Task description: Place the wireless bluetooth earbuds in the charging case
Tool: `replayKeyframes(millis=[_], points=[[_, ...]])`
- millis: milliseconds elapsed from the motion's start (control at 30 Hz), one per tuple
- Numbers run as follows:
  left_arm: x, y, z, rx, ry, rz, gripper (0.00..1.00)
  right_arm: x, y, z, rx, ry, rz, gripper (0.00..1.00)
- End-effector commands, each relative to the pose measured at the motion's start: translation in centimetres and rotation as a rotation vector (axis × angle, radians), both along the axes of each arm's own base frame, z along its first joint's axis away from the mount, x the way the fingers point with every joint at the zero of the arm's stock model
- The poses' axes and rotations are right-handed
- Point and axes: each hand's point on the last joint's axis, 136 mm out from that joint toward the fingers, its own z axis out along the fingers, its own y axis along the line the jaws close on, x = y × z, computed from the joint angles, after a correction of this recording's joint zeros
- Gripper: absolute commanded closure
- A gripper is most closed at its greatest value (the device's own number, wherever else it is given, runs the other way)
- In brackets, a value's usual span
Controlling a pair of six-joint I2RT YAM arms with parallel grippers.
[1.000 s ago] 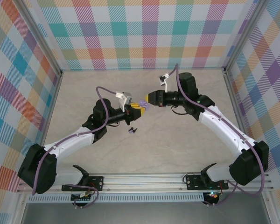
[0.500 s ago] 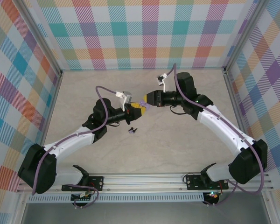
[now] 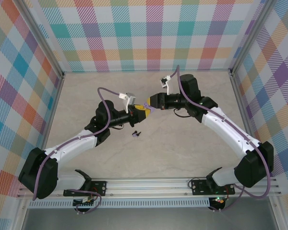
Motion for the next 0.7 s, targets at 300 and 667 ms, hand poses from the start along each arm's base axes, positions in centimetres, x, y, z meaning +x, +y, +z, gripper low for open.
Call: replayKeyframes(millis=[300, 667], points=[[-0.45, -0.16, 2.54, -0.049, -0.037, 0.000, 0.88, 0.32, 0.14, 0.83, -0.010, -0.049, -0.002, 0.75], [-0.49, 0.22, 2.80, -0.053, -0.042, 0.020, 0.89, -0.03, 0.08, 0.49, -0.019, -0.043, 0.010, 0.75]])
